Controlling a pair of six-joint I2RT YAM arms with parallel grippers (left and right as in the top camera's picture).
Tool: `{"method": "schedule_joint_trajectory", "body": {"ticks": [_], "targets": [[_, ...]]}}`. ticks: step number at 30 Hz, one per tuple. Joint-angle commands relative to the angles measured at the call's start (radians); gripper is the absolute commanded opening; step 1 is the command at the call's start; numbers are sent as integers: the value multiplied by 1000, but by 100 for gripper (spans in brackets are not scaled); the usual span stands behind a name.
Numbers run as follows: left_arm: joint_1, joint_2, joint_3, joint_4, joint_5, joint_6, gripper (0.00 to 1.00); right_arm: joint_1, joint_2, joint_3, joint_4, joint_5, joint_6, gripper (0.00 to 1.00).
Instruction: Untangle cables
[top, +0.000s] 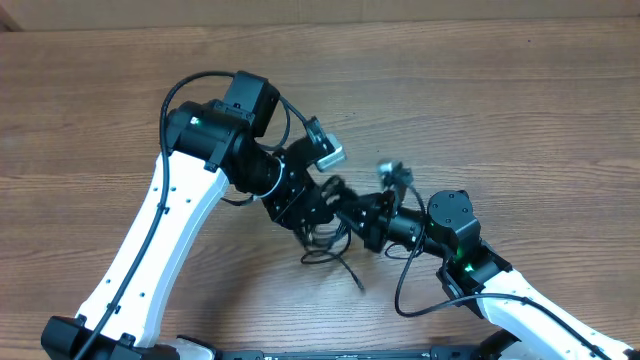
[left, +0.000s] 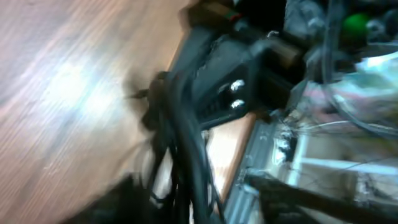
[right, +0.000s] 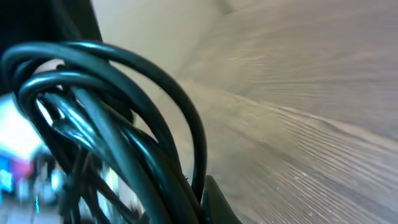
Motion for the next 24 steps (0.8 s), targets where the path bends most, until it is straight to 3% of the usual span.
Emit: {"method": "schedule_joint_trajectory", "body": {"ticks": [1, 2, 3, 6, 9, 17, 24], "targets": [[0, -27, 20, 74, -172, -286, 82, -6, -7, -2, -1, 199, 303, 4], [0, -27, 20, 112, -195, -368, 88, -6, -7, -2, -9, 242, 347, 4], [0, -27, 20, 148, -215, -449, 100, -6, -7, -2, -23, 290, 398, 4], [0, -27, 20, 208, -252, -657, 99, -6, -7, -2, -75, 381, 568, 4], [-1, -27, 19, 235, -251, -753, 99, -6, -7, -2, -113, 396, 726, 4], [-8, -27, -55, 297, -243, -772, 95, -6, -7, -2, -110, 380, 897, 4], [-9, -27, -207, 447, -93, -776, 83, -6, -7, -2, -111, 370, 897, 4]]}}
